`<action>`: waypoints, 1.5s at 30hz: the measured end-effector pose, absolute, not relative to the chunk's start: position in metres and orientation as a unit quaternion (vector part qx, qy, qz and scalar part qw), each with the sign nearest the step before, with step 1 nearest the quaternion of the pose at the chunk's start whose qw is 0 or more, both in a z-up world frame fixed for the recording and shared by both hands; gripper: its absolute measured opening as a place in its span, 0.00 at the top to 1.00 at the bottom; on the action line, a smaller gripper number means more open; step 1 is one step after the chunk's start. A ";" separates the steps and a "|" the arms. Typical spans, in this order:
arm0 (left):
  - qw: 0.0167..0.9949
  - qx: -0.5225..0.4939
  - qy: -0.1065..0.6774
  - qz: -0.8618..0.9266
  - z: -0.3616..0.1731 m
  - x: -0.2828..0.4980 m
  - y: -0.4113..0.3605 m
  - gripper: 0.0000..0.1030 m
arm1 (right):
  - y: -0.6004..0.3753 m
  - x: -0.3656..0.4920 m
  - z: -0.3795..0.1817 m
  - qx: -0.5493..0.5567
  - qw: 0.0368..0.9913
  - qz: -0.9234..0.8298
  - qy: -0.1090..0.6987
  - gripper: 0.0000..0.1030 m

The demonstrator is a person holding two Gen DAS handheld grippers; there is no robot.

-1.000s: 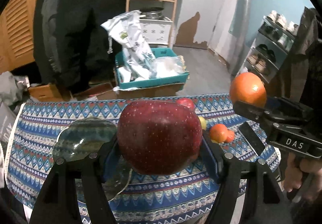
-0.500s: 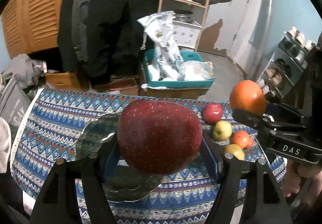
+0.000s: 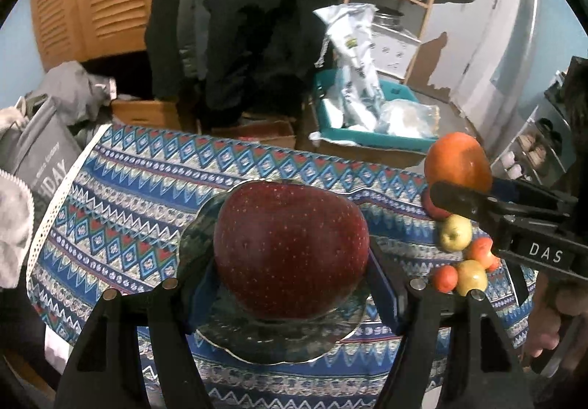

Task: Organize fruits
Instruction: 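Lift the red apple with the left tool while the right tool carries the orange toward the plate, then lower the apple onto the glass plate and open the left tool while the right tool releases the orange there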

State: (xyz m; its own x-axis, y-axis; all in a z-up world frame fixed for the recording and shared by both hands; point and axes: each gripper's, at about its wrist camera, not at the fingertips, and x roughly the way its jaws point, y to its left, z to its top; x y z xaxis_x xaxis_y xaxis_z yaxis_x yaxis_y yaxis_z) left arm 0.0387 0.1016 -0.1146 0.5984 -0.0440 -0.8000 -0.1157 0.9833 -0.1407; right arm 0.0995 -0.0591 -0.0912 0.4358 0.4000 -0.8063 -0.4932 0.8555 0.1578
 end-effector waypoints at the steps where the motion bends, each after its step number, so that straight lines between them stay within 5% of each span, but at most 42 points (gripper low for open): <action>1: 0.889 -0.090 0.449 0.023 -0.117 0.039 0.105 0.29 | -0.054 0.101 -0.094 -0.051 0.843 0.266 0.464 0.37; 45: 0.789 -0.109 0.603 0.054 -0.258 0.047 0.141 0.29 | 0.020 0.121 -0.237 -0.106 0.735 0.270 0.613 0.37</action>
